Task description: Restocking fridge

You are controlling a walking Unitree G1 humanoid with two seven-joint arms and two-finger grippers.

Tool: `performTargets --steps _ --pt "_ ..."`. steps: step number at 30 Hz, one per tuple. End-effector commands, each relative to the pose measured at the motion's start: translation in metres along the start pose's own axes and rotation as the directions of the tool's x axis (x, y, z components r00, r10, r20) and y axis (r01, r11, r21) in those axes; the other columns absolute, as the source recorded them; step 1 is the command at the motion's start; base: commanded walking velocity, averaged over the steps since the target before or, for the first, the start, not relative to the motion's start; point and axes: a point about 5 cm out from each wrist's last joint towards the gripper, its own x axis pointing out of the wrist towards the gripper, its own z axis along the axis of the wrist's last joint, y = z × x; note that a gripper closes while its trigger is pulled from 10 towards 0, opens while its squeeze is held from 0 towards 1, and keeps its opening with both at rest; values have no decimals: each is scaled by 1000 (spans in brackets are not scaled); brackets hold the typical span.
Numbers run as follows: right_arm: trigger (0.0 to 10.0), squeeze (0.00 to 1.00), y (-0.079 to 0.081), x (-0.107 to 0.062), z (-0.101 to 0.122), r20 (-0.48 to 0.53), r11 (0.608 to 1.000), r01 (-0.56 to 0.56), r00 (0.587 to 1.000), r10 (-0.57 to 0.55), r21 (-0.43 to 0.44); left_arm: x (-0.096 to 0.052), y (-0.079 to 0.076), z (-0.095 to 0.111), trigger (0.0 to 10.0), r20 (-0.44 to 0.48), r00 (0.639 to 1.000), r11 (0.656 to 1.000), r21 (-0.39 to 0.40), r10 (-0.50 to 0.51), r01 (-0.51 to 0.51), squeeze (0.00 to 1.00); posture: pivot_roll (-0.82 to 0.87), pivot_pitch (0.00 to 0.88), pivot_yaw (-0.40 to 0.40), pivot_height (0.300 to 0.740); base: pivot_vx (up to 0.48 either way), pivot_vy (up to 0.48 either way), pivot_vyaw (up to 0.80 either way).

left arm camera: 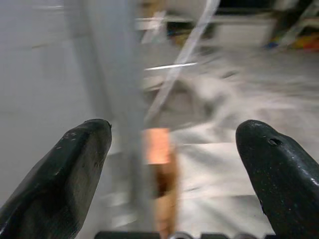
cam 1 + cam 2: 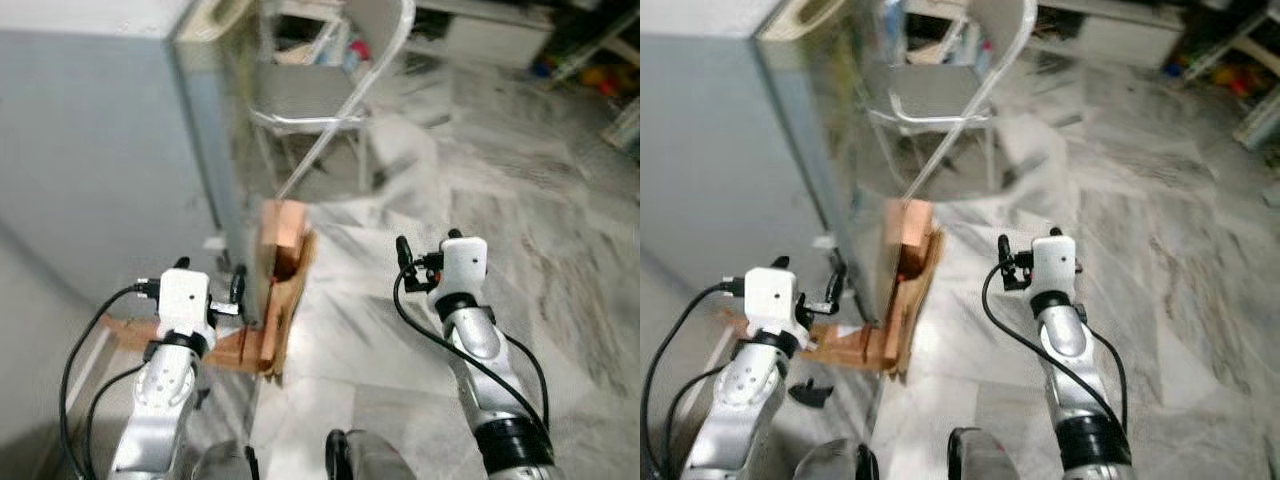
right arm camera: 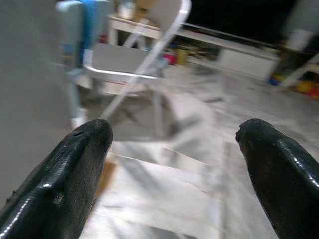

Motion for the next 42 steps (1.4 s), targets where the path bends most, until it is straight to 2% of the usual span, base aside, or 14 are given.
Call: performTargets --steps 1,7,15,24,29,35,40,42 --pt "10000 0 1 0 -2 -11 1000 0 1000 0 7 -2 3 0 10000 1 1000 1000 -5 1 -1 0 77 101 -69 740 0 0 -800" --pt "10000 0 0 -1 -2 -10 1000 2 1000 -2 10 -2 2 0 10000 7 1000 1000 -15 1 -1 0 74 106 -69 740 280 0 -685" --pt "10000 0 1 -1 -1 -10 1000 -2 1000 2 8 -2 3 0 10000 10 1000 1000 -20 22 -22 0 73 111 -70 740 390 0 0" --pt "10000 0 0 -1 -2 -13 1000 -2 1000 2 6 -8 8 0 10000 11 998 998 -23 65 -65 0 73 111 -67 740 0 0 0" --pt "10000 0 0 -1 -2 -15 1000 -2 1000 2 4 -16 12 -1 10000 -3 995 995 -15 96 -96 0 75 114 -65 740 0 0 0" --pt "10000 0 1 -1 -3 -22 1000 -15 1000 16 5 -20 29 -1 10000 -13 975 975 -3 222 -223 0 83 118 -66 740 0 0 0" --pt "10000 0 13 0 3 -5 996 -92 996 92 -2 -5 44 3 10000 22 965 964 50 262 -262 0 83 120 -68 740 0 0 0" --pt "10000 0 17 -1 7 15 991 -131 991 131 -8 -1 51 4 10000 22 957 956 44 291 -291 0 81 121 -67 740 0 0 0"
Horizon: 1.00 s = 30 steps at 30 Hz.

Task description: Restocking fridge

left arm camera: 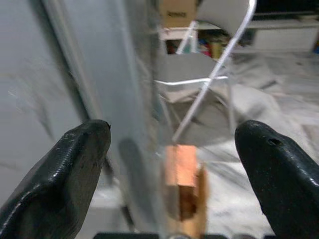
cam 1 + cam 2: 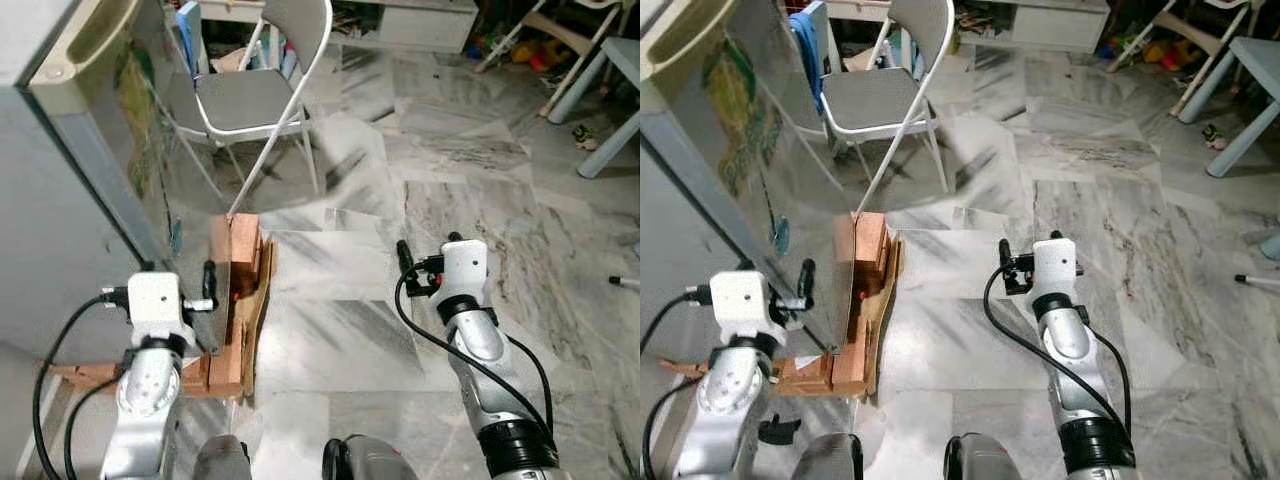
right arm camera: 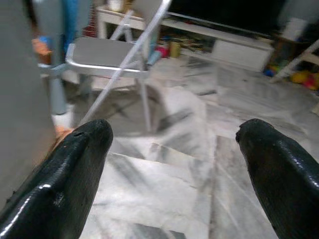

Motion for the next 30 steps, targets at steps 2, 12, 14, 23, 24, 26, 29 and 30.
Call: performTargets --steps 2,12,14,23,24,26,29,30 --pt "10000 0 5 -1 10 40 998 -56 998 56 -16 5 7 -3 10000 -16 999 999 -7 34 -34 0 78 121 -66 740 0 0 0" --pt "10000 0 41 -20 29 79 906 -417 908 411 70 29 15 3 10000 11 998 998 34 60 -60 0 75 121 -70 740 0 0 0" --pt "10000 0 44 -25 29 60 875 -480 877 477 69 39 19 7 10000 29 995 995 47 92 -93 0 71 119 -73 740 0 0 0" --pt "10000 0 45 -36 24 29 851 -521 853 521 68 47 13 12 10000 55 997 997 47 58 -61 0 69 123 -66 740 0 0 444" --pt "10000 0 45 -36 22 21 852 -519 855 519 66 48 8 14 10000 65 997 997 65 35 -39 0 68 123 -67 740 0 0 800" --pt "10000 0 45 -37 21 17 852 -521 854 521 61 48 6 14 10000 72 997 996 79 22 -27 0 69 124 -68 740 0 0 800" --pt "10000 0 41 -37 13 -57 868 -495 866 496 38 52 4 13 10000 67 998 997 81 11 -17 0 69 123 -72 740 0 0 0" --pt "10000 0 37 -38 2 -130 875 -485 867 482 10 55 4 13 10000 63 998 997 83 2 -7 0 67 123 -72 740 0 0 0"
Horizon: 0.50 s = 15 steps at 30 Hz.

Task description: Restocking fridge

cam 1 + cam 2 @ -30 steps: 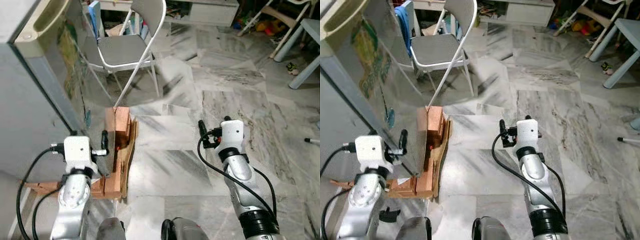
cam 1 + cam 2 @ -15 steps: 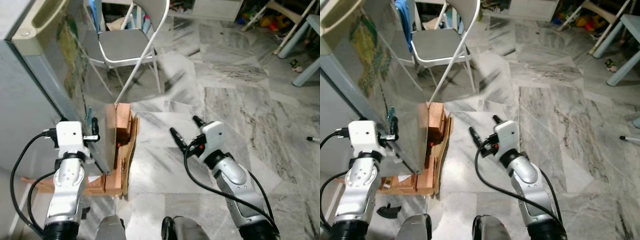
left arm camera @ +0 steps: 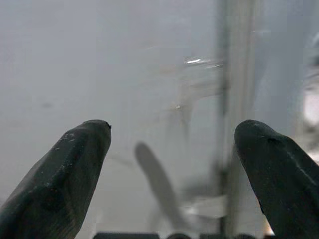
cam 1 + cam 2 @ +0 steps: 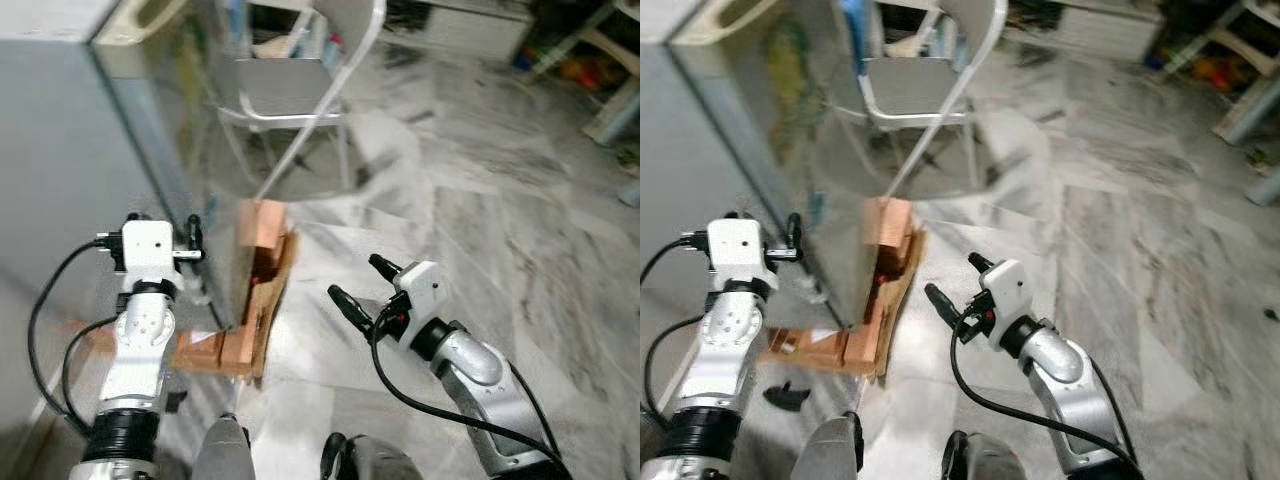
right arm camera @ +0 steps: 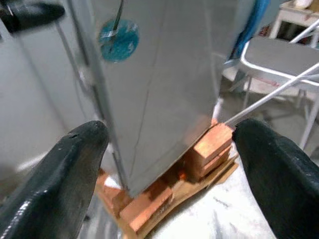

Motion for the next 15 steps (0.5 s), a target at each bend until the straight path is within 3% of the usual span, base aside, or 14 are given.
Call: performTargets --steps 1,8,15 --pt "10000 0 -8 -8 -20 -133 999 43 990 -46 -28 7 -8 3 10000 11 999 999 -1 -36 36 0 69 122 -73 740 0 0 0" --pt "10000 0 -21 -16 -30 -192 990 127 972 -135 -54 21 -23 15 10000 48 993 994 -11 -112 112 0 54 117 -58 740 0 0 0" --pt "10000 0 -20 -20 -35 -224 989 141 963 -149 -53 8 -33 16 10000 53 981 980 -57 -188 191 0 52 120 -47 740 0 0 0"
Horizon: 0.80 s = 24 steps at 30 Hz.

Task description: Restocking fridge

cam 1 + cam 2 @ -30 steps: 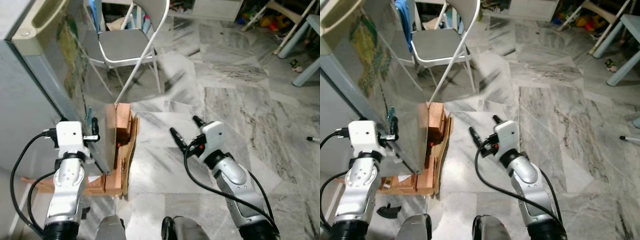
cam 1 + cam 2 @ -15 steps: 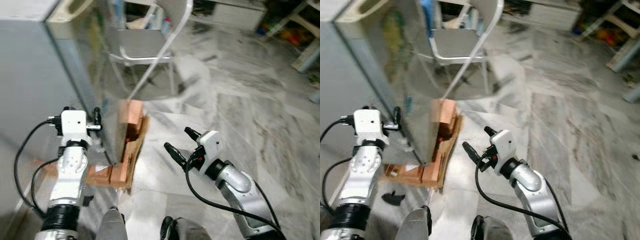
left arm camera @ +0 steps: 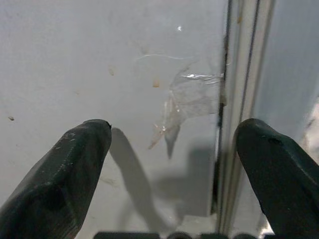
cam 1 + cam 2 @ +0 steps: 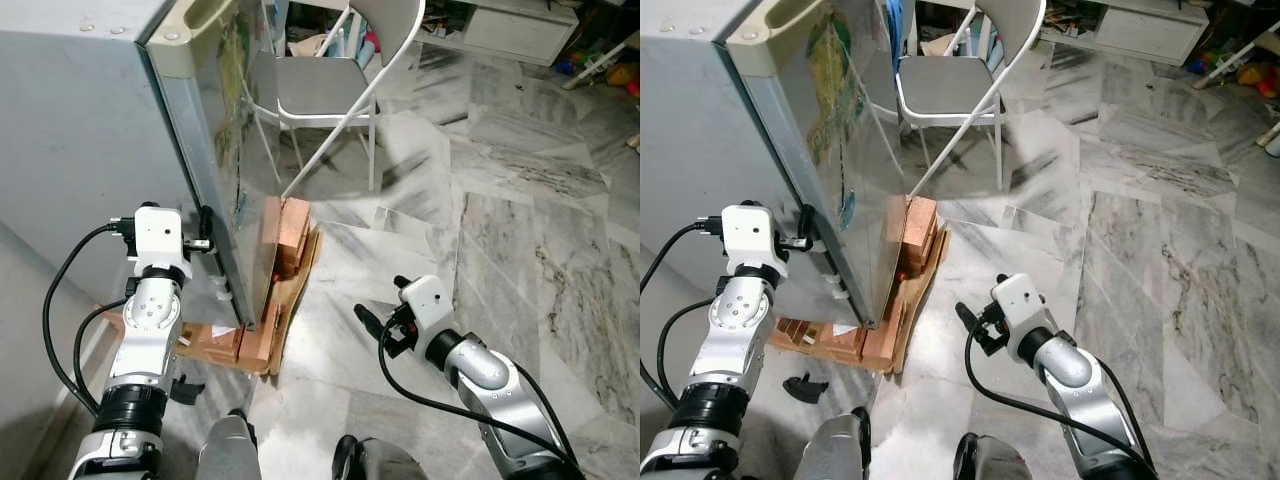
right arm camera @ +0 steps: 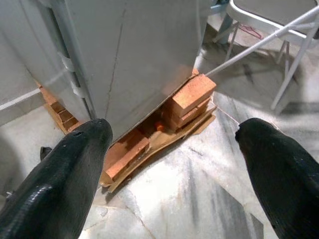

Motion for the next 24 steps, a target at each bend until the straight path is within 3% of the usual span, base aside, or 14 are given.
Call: performTargets --steps 1,4,11,20,24 --pt "10000 0 -3 -4 -8 -47 1000 15 999 -15 2 -8 -20 8 10000 37 994 994 -16 -105 106 0 52 122 -46 740 0 0 0" --pt "10000 0 -4 -3 -11 -63 1000 13 998 -13 10 -19 -31 10 10000 46 986 985 -52 -160 163 0 55 125 -50 740 0 0 0" --pt "10000 0 -3 0 -12 -75 1000 -5 997 6 6 -25 -45 13 10000 58 966 966 -51 -251 254 0 62 125 -57 740 0 0 0" --pt "10000 0 -3 0 -11 -67 1000 -7 998 7 1 -3 -29 2 10000 -14 992 992 16 -123 123 0 46 121 -53 740 0 0 0" --pt "10000 0 -3 0 -10 -59 1000 1 998 -1 -1 4 -23 6 10000 -7 995 995 -15 -102 102 0 40 120 -47 740 0 0 0"
